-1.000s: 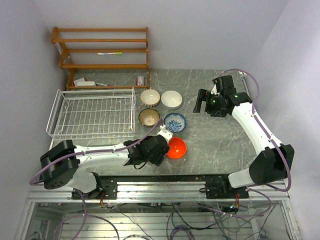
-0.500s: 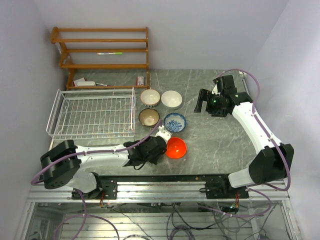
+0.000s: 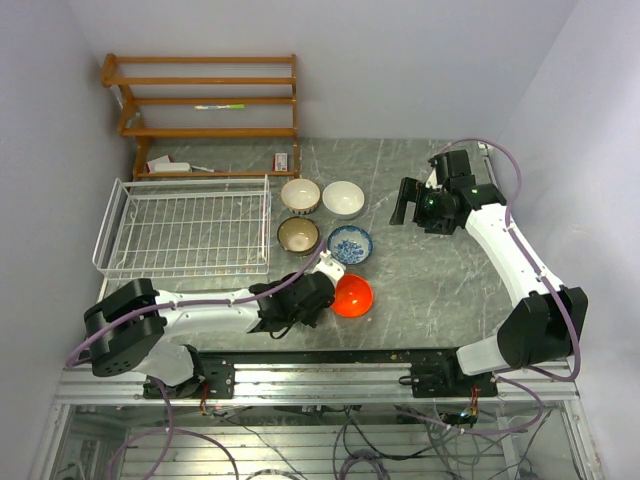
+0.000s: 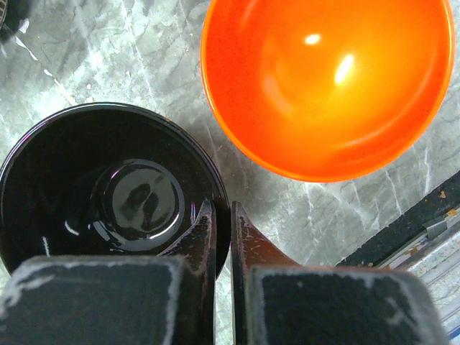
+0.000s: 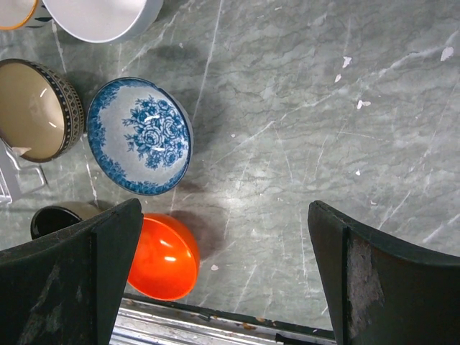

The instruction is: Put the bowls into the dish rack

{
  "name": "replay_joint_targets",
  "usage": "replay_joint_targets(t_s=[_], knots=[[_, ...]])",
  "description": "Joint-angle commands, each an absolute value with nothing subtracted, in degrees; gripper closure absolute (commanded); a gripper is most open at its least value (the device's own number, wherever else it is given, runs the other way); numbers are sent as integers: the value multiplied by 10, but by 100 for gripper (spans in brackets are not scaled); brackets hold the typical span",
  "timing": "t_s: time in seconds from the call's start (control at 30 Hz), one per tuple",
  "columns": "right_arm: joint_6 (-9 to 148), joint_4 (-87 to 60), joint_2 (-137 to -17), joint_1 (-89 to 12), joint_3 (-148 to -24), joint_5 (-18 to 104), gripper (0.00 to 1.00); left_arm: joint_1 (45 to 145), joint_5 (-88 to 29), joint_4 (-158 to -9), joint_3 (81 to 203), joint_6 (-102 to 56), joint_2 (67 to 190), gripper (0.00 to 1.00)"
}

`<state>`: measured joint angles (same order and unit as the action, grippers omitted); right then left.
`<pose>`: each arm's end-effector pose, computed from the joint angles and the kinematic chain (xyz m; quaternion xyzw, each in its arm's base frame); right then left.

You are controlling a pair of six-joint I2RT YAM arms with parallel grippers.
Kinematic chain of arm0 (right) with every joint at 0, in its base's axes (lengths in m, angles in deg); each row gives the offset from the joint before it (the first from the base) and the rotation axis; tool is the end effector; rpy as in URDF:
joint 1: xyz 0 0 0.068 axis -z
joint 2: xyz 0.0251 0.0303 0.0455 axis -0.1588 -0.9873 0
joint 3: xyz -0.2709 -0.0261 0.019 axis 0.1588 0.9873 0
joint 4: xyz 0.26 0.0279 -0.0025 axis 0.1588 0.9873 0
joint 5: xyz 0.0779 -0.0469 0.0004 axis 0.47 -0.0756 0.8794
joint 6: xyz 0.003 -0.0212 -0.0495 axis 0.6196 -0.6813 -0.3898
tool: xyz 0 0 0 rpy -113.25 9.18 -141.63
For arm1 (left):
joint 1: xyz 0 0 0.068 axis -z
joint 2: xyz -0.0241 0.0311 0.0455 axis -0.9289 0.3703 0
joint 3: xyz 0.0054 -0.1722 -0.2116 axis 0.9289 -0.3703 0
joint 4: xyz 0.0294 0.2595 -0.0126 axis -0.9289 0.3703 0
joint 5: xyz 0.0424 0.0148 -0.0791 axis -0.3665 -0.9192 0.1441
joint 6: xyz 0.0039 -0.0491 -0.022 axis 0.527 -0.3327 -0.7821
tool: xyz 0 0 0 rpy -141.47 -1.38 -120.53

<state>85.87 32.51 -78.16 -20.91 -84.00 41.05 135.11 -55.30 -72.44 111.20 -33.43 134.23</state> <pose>0.2913 0.0645 0.3086 0.0785 0.9496 0.1374 0.2708 0.1186 -0.2500 0.1828 0.3014 0.8765 -0.1420 0.3474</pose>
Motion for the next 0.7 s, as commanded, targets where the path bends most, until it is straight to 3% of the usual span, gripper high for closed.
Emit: replay_joint_targets(t_s=[0.0,0.47,0.67], knots=[[851,326,-775,-202,-839,404,1,1353,-518,-716,1118,-339,1352,93],[852,326,-760,-189,-833,403,2,1342,-473,-655,1271,-311,1294,93],[852,325,-755,-186,-828,407,2,1305,-451,-666,1274,-310,1277,93]])
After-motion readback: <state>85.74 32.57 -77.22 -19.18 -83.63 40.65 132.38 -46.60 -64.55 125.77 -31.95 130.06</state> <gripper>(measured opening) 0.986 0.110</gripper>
